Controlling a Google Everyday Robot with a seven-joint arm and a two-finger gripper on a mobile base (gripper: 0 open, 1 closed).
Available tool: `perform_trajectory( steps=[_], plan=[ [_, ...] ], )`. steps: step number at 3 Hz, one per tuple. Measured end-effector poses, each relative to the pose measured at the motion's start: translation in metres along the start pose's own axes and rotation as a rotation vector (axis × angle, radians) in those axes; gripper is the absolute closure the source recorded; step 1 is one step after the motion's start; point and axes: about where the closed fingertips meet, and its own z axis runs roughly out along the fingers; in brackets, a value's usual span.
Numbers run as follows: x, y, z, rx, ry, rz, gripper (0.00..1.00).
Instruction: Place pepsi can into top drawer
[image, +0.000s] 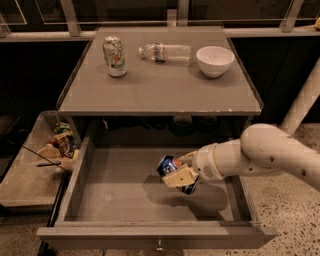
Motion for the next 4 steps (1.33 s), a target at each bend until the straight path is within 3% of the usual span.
perform_trajectory(
  steps=[1,3,4],
  plan=[
    [0.023,-0.009,0.021,0.034,0.018,-0.01,1.0],
    [0.038,-0.058,0.025,0.198,-0.027,-0.025,1.0],
    [0.049,-0.065,0.03,0.214,-0.02,-0.047,1.0]
  ],
)
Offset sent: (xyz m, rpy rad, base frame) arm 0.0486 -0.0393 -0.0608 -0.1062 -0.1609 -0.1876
